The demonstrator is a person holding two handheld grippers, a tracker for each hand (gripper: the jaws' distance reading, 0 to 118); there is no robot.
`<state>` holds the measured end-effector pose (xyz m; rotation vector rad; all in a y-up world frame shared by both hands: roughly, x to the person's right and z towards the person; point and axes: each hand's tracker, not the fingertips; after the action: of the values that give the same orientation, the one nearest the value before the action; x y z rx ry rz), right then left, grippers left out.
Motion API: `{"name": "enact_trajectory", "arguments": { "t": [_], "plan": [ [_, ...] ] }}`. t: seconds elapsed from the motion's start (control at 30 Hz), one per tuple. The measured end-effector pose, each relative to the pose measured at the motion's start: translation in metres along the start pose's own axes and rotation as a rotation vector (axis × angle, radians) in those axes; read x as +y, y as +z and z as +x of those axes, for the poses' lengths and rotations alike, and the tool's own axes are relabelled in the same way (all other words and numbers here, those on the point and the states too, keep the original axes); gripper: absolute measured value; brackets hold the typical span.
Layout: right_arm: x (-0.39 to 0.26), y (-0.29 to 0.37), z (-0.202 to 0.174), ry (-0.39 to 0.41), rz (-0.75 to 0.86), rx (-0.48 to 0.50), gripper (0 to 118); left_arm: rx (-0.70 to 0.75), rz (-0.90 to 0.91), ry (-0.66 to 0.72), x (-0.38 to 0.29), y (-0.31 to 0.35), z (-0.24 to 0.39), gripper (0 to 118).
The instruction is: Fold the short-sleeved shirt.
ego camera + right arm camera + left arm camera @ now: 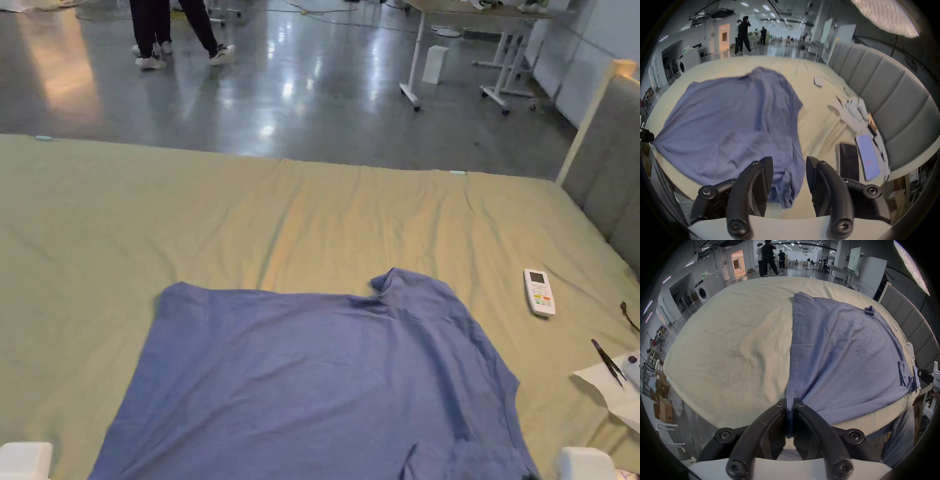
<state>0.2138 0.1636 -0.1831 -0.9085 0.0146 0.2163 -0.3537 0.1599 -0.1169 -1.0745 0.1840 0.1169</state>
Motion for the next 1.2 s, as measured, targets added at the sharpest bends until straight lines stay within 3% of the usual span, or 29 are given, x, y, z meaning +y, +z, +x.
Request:
{"name": "enact_trajectory", "arguments": {
  "t": [0.1, 0.17, 0.27, 0.33, 0.37, 0.4, 0.5, 0.87, 1.2],
  "plan": [
    [-0.017, -0.017, 0.003, -0.028, -0.09, 0.038, 45, 0.003, -0.006, 0.0, -0.001, -0.002, 0.0, 7],
    [-0.024, -0.015, -0.006, -0.005, -0.152, 0.051, 45, 0.005, -0.009, 0.0, -0.001, -0.002, 0.002, 7],
    [-0.041, -0.033, -0.013, -0.002, -0.152, 0.061, 43, 0.011, -0.008, 0.006, -0.001, -0.005, 0.002, 7],
    [-0.042, -0.031, -0.014, 0.015, -0.125, 0.072, 32, 0.012, -0.011, 0.012, -0.002, -0.007, 0.002, 7],
    [-0.041, -0.03, -0.015, 0.025, -0.128, 0.096, 15, 0.013, -0.009, 0.012, -0.003, -0.008, 0.002, 7],
    [-0.039, -0.029, -0.015, 0.027, -0.131, 0.11, 8, 0.014, -0.01, 0.013, -0.003, -0.008, 0.002, 7],
    [-0.04, -0.024, -0.013, 0.063, -0.131, 0.087, 5, 0.011, -0.01, 0.019, -0.004, -0.008, 0.001, 7],
    [-0.021, 0.017, 0.002, 0.04, -0.086, 0.076, 5, -0.045, 0.043, 0.046, -0.003, 0.004, 0.003, 7],
    [0.048, 0.016, 0.017, -0.08, 0.051, 0.076, 5, -0.067, 0.237, 0.111, 0.065, 0.014, -0.006, 7]
  ]
}}
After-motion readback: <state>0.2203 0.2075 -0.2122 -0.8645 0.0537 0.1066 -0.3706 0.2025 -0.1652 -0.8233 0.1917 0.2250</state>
